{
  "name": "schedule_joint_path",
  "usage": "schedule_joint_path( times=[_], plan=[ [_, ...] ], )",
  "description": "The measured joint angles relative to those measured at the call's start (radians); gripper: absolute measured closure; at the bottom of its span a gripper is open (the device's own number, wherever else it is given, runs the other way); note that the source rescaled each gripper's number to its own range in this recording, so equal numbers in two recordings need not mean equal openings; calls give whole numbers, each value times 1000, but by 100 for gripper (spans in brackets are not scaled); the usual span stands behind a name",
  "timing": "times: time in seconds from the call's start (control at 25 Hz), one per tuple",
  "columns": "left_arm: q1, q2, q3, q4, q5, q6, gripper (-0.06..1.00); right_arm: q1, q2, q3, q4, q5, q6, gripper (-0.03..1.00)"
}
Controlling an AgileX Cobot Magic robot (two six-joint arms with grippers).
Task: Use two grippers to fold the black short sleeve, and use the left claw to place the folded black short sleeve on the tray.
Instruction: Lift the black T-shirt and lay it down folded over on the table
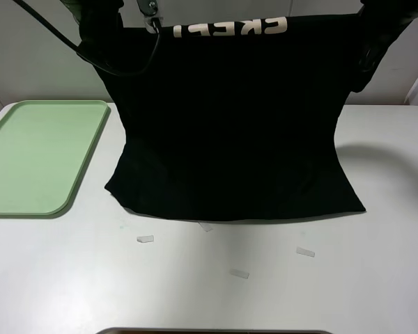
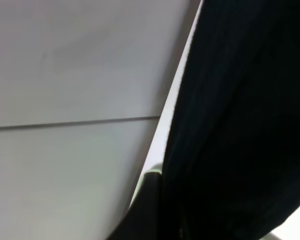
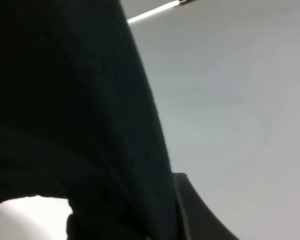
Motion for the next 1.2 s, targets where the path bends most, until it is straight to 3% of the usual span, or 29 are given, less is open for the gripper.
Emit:
schedule_joint_path(
  times=[0.48, 0.76, 0.92, 1.2],
  plan=[
    [4, 115, 0, 19, -119, -72, 94, -9, 79, 1, -10, -30, 12, 96],
    [4, 161, 0, 22, -109, -161, 94, -12, 140, 5, -8, -43, 58, 96],
    [3, 164, -1, -15, -42, -193, 94, -12, 144, 11, 26, 28, 79, 96],
    [0, 164, -4, -171, 183, -199, 94, -11, 144, 11, 182, 265, 80, 96]
  ],
)
